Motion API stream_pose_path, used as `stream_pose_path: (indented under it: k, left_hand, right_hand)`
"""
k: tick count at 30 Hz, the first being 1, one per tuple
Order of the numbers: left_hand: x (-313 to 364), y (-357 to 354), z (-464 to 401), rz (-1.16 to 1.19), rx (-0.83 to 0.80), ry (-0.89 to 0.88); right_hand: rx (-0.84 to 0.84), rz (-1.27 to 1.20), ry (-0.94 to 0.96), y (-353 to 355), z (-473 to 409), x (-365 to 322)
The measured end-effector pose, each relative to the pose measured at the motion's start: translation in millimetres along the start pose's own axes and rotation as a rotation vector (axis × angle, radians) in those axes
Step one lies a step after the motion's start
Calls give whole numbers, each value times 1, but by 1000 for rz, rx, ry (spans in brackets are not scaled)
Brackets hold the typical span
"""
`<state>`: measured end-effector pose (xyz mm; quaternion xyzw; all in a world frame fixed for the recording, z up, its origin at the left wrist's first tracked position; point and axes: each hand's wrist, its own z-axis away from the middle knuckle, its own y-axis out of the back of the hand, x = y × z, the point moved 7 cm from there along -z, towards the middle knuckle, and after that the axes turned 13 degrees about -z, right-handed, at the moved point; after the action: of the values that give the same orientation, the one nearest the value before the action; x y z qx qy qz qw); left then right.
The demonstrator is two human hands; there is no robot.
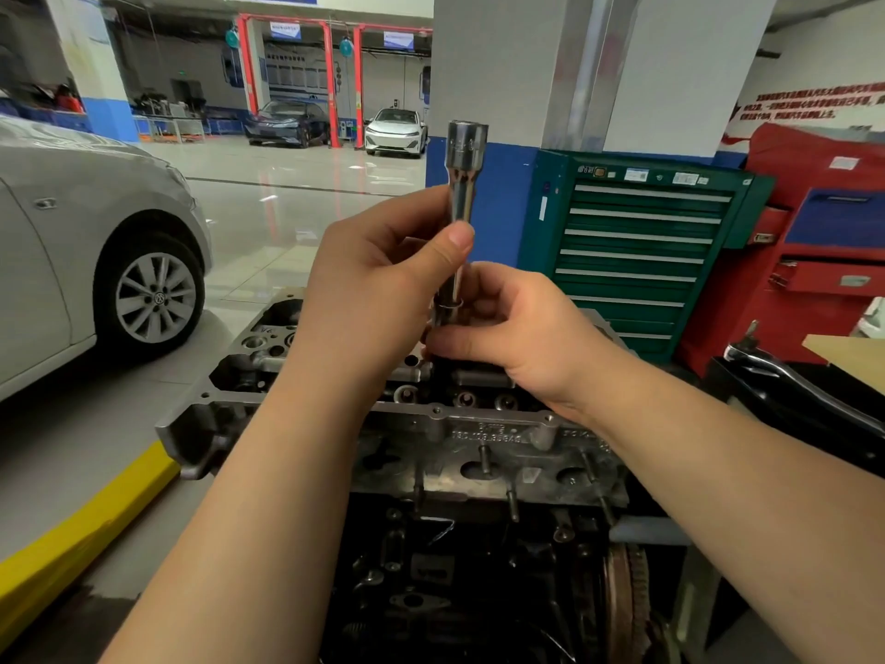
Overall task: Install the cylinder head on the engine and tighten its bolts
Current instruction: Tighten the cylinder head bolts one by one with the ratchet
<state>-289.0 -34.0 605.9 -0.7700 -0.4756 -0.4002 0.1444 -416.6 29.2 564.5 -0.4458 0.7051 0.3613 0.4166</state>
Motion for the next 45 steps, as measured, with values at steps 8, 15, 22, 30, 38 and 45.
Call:
stream_pose_path:
  k: [8,15,22,30,38,45]
  left_hand:
    - [1,6,-1,-101,99,-46]
    - [-1,8,1,27,-4,-8]
    - [2,9,1,-209,129,-18]
    - [-2,8,-1,-86,35,-59]
    - [7,5,2,-150,103,-76]
    - [8,10,0,-264,158,-129]
  right_hand:
    - [-81,-116,-54,-6,3,4]
    - [-30,-27,-40,-1,2,3]
    - [-11,-18,28,-1,0,-1]
    - [-95,-79,-10,-6,2,3]
    - [-33,28,5,-4,-1,-1]
    - [-128,-45,-25,-9,4,2]
